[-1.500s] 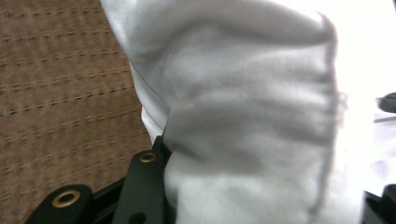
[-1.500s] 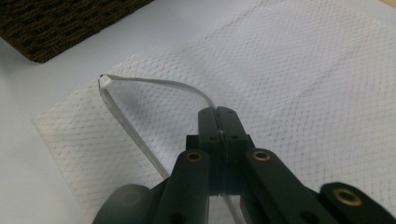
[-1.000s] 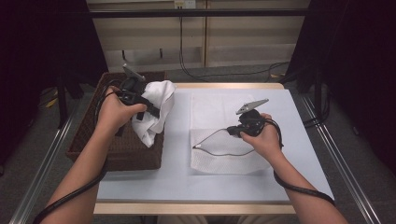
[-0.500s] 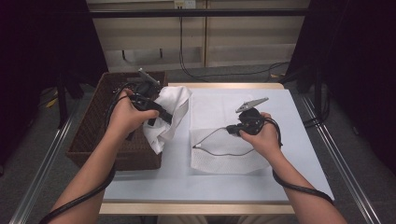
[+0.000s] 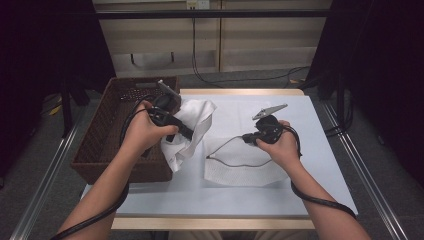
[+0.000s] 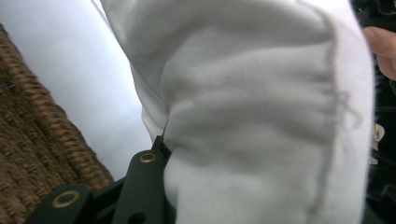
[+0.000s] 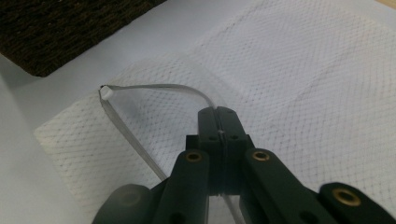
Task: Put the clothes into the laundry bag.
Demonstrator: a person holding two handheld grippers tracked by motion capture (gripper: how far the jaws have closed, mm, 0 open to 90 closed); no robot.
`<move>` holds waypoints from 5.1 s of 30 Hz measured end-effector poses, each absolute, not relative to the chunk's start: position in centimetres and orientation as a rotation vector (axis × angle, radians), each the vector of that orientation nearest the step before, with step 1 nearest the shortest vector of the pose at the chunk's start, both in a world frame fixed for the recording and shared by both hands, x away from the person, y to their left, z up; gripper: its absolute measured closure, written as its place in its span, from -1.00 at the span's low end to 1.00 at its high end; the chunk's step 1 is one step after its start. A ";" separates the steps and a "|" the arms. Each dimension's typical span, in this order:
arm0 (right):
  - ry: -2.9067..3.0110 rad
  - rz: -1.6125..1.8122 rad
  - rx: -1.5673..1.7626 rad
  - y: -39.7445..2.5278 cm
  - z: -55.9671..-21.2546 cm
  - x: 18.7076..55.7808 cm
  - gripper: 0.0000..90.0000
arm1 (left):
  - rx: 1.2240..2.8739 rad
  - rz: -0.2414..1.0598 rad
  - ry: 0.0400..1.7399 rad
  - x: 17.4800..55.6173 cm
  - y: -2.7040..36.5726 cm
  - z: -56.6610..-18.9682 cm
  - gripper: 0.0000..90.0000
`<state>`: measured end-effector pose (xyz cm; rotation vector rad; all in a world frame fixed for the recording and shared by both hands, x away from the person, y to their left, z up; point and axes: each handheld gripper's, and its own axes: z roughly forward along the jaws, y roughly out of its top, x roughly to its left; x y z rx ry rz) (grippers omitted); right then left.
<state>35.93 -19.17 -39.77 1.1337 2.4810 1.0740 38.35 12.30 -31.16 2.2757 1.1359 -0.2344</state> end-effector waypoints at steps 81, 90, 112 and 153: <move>2.441 1.106 1.124 -18.9 -38.4 36.6 1.00 | 2.364 -0.366 0.911 34.8 5.8 -35.7 0.38; 2.439 1.105 1.124 -18.8 -38.2 36.5 1.00 | 2.378 -0.384 0.893 34.5 5.5 -36.5 0.38; 2.433 1.106 1.113 -18.8 -37.7 36.3 1.00 | 2.402 -0.403 0.874 33.7 3.5 -39.1 0.38; 2.435 1.112 1.083 -18.0 -37.5 35.5 1.00 | 2.354 -0.351 0.968 33.1 1.8 -41.1 0.37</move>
